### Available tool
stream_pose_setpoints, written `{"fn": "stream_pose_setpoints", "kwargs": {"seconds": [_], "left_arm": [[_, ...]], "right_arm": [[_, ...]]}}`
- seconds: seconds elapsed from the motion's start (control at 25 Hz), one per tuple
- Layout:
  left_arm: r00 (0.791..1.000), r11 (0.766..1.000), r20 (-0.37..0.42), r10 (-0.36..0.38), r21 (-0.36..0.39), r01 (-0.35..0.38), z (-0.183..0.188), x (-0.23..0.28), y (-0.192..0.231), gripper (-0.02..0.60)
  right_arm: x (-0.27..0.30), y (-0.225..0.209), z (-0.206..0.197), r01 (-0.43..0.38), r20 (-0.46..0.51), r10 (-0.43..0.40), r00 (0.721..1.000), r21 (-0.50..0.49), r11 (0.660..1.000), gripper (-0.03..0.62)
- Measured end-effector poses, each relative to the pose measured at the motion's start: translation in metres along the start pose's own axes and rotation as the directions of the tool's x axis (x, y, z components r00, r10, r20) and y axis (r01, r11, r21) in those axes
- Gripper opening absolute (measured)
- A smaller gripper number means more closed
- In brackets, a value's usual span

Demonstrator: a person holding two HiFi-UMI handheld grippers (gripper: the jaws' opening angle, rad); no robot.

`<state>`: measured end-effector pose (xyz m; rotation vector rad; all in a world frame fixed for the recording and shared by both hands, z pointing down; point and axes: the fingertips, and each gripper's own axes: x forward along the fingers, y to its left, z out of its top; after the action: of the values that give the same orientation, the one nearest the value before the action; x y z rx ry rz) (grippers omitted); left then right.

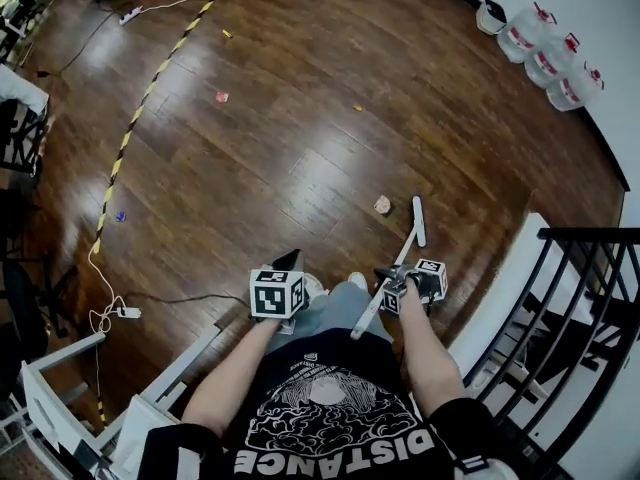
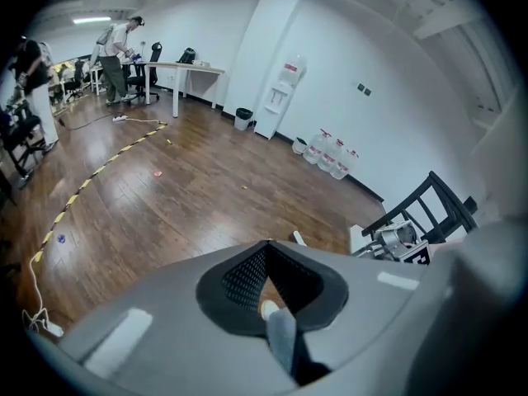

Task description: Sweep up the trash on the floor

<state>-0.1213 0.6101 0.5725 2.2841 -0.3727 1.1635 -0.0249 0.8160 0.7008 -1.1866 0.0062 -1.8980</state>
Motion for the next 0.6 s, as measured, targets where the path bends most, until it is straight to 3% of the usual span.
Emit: {"fn": "stream_pose_setpoints", "kwargs": {"seconds": [0.16, 0.4, 0.6], "left_arm": [[1.0, 1.0, -0.008, -0.005, 0.031, 0.006, 0.029, 0.01, 0.017, 0.005], [1.0, 0.996, -0.03, 0.002, 0.092, 0.001, 0.092, 0.036, 0.046, 0.005], [0.999, 0.993, -0.024, 0.023, 0.118, -0.02, 0.161, 0.055, 0.081, 0.005]], "right_arm": [[0.035, 0.034, -0.016, -0.113, 0.023, 0.111, 0.994, 0.143, 0.983, 0.0], [0.099, 0.083, -0.034, -0.19, 0.054, 0.182, 0.982, 0.263, 0.946, 0.0], [0.147, 0.171, -0.04, -0.294, 0.024, 0.305, 0.952, 0.346, 0.891, 0.0]]}}
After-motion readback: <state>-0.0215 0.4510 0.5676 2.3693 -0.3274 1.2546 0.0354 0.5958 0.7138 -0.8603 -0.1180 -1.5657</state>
